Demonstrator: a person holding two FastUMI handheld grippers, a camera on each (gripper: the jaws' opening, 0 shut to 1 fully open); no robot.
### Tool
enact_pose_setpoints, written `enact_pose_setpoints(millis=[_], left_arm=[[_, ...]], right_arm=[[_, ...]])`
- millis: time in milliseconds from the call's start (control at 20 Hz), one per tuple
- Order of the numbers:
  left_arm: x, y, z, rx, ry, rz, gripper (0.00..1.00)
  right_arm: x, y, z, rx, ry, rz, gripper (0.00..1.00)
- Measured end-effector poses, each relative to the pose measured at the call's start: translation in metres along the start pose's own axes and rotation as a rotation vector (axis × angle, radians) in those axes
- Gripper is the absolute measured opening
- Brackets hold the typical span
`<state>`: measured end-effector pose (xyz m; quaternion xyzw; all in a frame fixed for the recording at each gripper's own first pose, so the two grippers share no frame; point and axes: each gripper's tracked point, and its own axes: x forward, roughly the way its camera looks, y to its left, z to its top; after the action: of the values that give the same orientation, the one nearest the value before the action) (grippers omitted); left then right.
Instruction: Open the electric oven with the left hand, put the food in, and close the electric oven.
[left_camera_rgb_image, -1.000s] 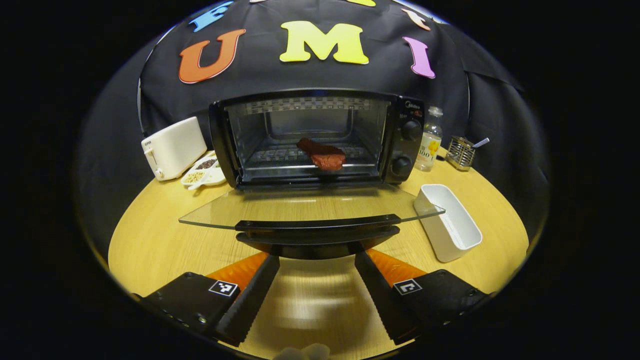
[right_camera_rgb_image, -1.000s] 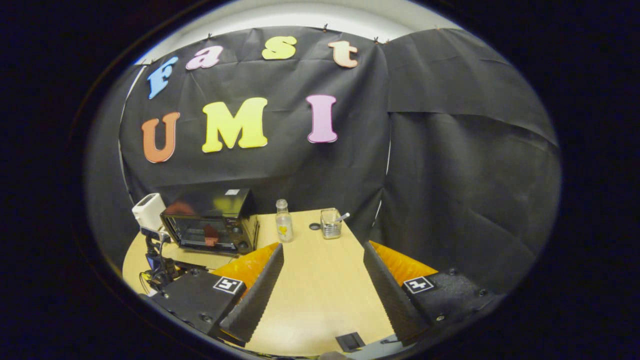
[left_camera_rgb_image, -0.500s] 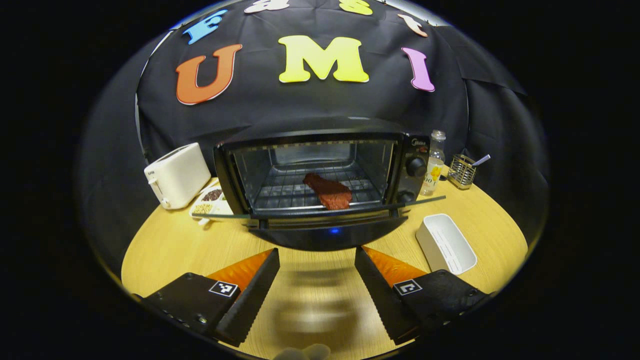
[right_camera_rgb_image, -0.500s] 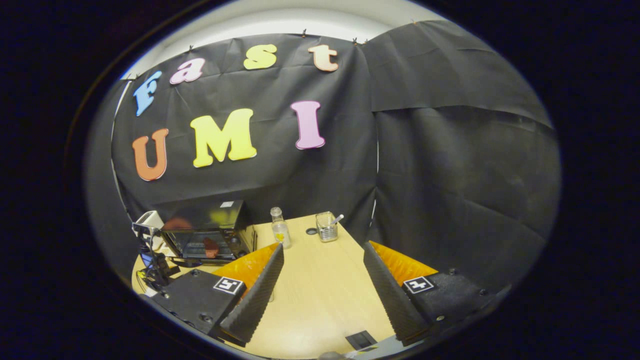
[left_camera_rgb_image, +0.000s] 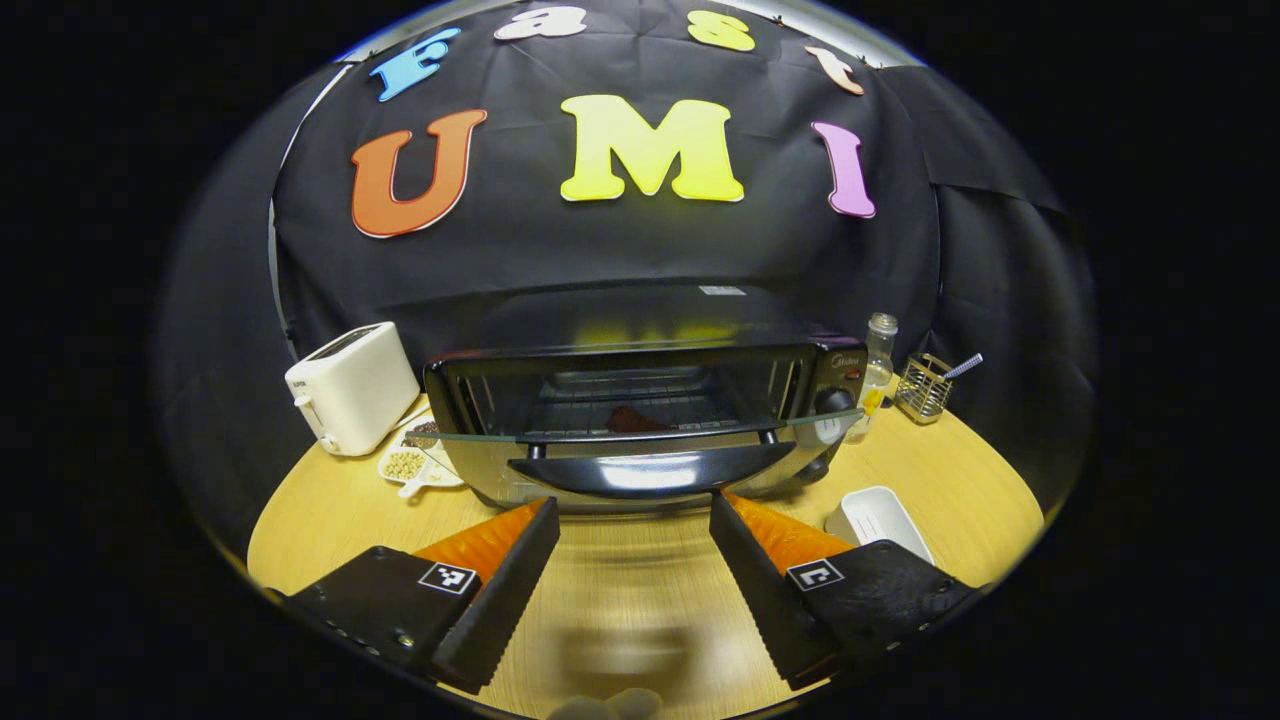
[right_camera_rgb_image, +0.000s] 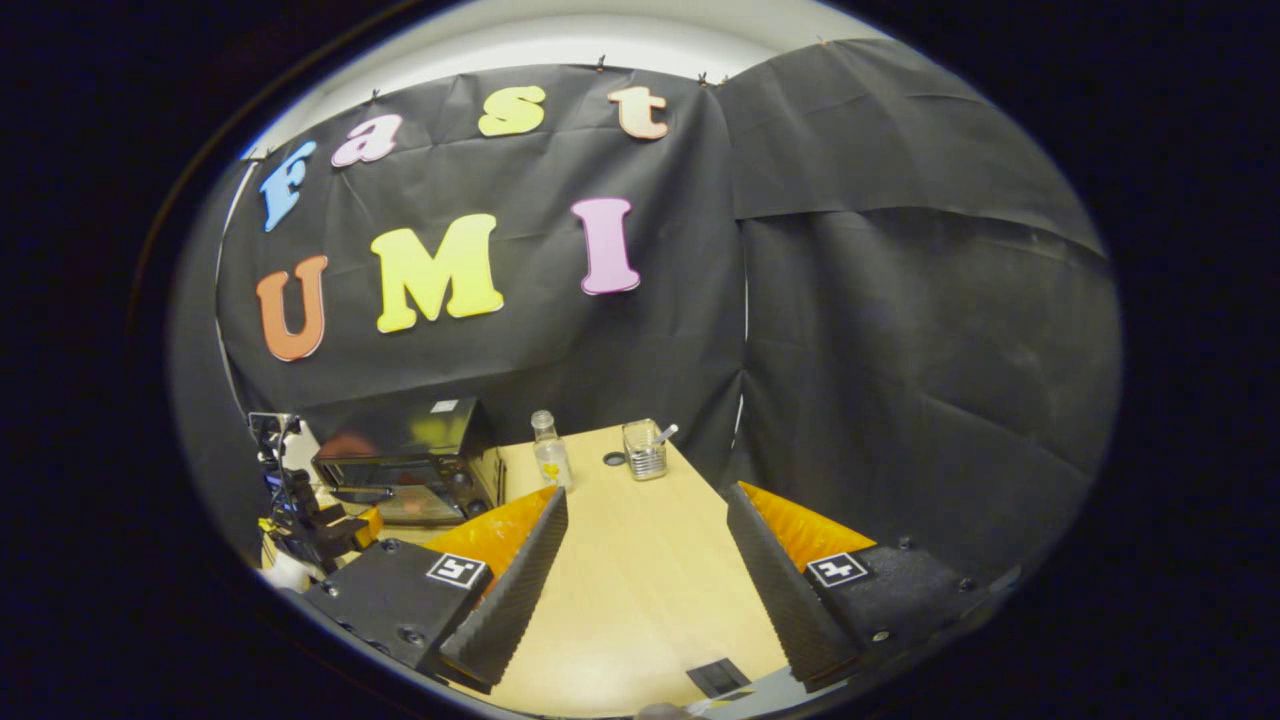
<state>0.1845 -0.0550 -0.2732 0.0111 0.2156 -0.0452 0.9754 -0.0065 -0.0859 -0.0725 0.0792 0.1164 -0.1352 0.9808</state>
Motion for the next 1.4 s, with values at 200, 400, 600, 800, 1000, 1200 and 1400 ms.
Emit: enact_pose_setpoints(millis=[200,400,600,800,1000,1200,1400], left_arm=[[0.009,-0.002,0.017,-0.004,-0.033,-0.007,0.97],[0.015,-0.007,0.011,-0.025,-0.016,-0.019,0.97],[0.01,-0.011,0.006,-0.022,-0.011,-0.017,0.97],[-0.005,-0.015,0.005,-0.007,-0.01,-0.013,0.97],[-0.048,-0.021,0.027,0.012,-0.061,0.003,0.97],[-0.121,-0.035,0.069,0.016,-0.167,0.012,0.96],[-0.208,-0.035,0.109,-0.034,-0.279,0.051,0.97]], right_arm=[[-0.005,0.002,0.003,-0.015,-0.009,-0.006,1.0],[-0.008,0.0,0.0,-0.037,0.004,-0.014,1.0],[-0.013,-0.002,-0.002,-0.041,0.009,-0.005,1.0],[-0.018,-0.003,-0.005,-0.036,0.003,0.026,1.0],[-0.023,-0.003,-0.005,-0.03,-0.014,0.083,1.0],[-0.032,-0.004,0.012,-0.061,-0.072,0.165,1.0],[-0.049,-0.004,0.025,-0.098,-0.12,0.284,1.0]])
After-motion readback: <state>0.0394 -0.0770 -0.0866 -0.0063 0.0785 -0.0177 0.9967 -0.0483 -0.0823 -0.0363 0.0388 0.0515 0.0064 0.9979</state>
